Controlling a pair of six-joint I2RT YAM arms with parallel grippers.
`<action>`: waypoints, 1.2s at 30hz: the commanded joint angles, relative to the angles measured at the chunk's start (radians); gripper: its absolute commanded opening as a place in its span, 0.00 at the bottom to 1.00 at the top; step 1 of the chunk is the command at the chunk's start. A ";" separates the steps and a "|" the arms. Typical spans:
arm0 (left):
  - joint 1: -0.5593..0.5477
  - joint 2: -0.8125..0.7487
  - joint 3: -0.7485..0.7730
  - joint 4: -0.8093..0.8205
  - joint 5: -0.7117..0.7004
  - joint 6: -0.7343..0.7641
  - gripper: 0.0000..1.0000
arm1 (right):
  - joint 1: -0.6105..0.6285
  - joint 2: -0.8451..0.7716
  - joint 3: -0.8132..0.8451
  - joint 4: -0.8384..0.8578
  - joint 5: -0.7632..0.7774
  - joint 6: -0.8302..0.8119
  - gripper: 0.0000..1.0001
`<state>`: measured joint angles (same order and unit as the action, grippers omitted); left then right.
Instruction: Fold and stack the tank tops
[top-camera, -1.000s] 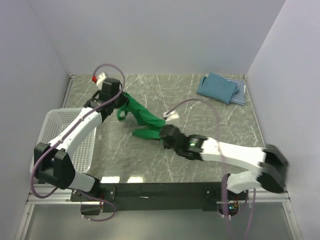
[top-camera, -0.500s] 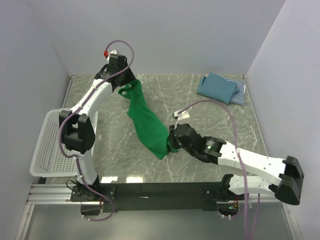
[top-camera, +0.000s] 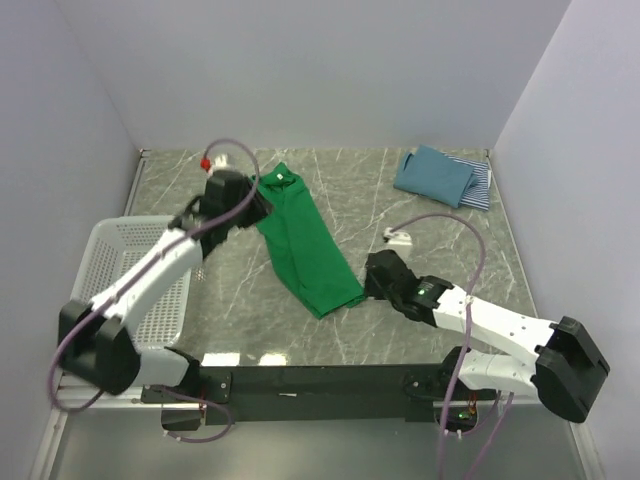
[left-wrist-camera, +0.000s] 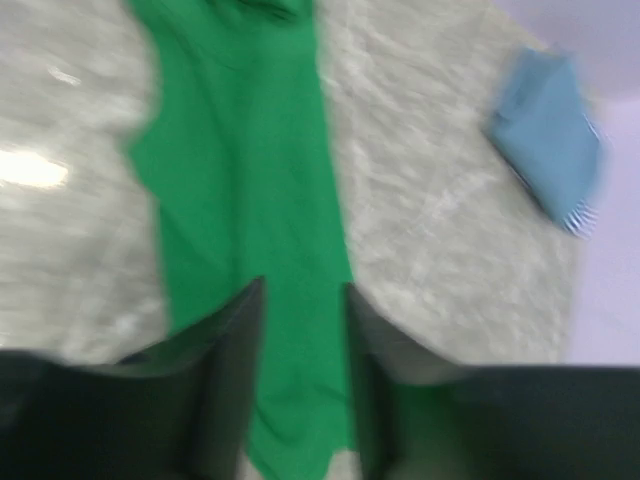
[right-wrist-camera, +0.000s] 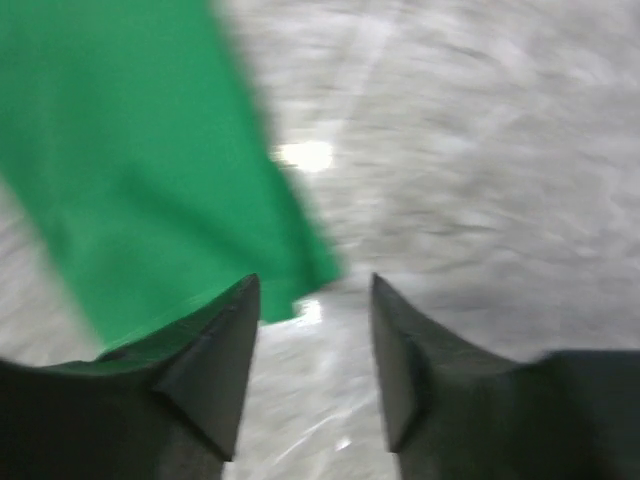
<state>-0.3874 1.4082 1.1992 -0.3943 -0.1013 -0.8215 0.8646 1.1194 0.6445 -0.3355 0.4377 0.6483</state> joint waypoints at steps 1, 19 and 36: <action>-0.102 -0.167 -0.280 0.143 -0.012 -0.171 0.35 | -0.131 -0.039 -0.092 0.067 -0.031 0.076 0.51; -0.640 -0.144 -0.679 0.359 -0.155 -0.505 0.45 | -0.208 0.152 -0.128 0.317 -0.267 0.067 0.43; -0.677 0.109 -0.549 0.308 -0.212 -0.545 0.31 | -0.208 0.249 -0.109 0.363 -0.309 0.070 0.38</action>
<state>-1.0519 1.4799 0.6266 -0.0441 -0.2745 -1.3437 0.6628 1.3460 0.5072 -0.0017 0.1337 0.7109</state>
